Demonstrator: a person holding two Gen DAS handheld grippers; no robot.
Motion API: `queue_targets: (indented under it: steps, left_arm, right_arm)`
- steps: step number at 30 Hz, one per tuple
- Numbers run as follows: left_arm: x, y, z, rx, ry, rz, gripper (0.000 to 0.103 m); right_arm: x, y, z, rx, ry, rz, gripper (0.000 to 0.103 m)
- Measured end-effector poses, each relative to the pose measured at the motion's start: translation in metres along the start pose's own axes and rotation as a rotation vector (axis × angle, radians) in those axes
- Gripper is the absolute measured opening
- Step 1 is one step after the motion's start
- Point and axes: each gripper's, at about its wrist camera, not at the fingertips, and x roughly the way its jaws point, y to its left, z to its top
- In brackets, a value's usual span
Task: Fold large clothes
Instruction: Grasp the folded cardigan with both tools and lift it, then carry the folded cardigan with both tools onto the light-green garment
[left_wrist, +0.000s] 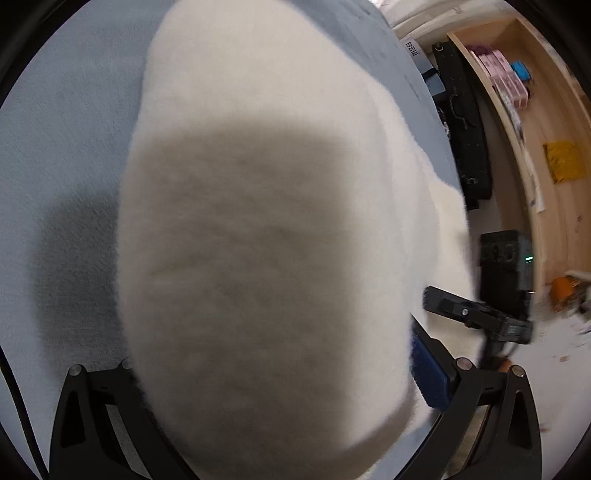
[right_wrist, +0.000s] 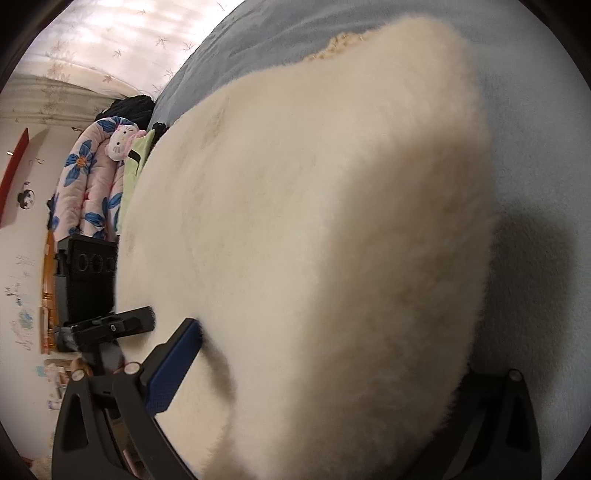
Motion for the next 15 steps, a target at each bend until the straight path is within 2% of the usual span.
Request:
queue_targets:
  steps: [2, 3, 5, 7, 10, 15]
  left_arm:
    - [-0.006, -0.011, -0.003, 0.045, -0.032, 0.052, 0.093]
    - [-0.010, -0.016, -0.005, 0.067, -0.045, 0.069, 0.090]
    - [-0.017, -0.025, -0.007, 0.101, -0.070, 0.090, 0.079]
    - [-0.029, -0.035, -0.012, 0.138, -0.105, 0.119, 0.075]
    - [-0.048, -0.045, -0.021, 0.178, -0.146, 0.157, 0.073]
    - [-0.082, -0.046, -0.047, 0.213, -0.159, 0.182, 0.072]
  right_arm:
    - [-0.007, 0.009, -0.003, -0.019, -0.022, -0.015, 0.081]
    - [-0.012, 0.014, -0.004, -0.028, -0.033, -0.030, 0.077]
    - [-0.020, 0.020, -0.007, -0.022, -0.050, -0.050, 0.060]
    - [-0.031, 0.026, -0.012, 0.001, -0.070, -0.038, 0.049]
    - [-0.040, 0.047, -0.029, -0.007, -0.089, -0.031, 0.046]
    - [-0.040, 0.089, -0.066, -0.020, -0.092, -0.010, 0.045]
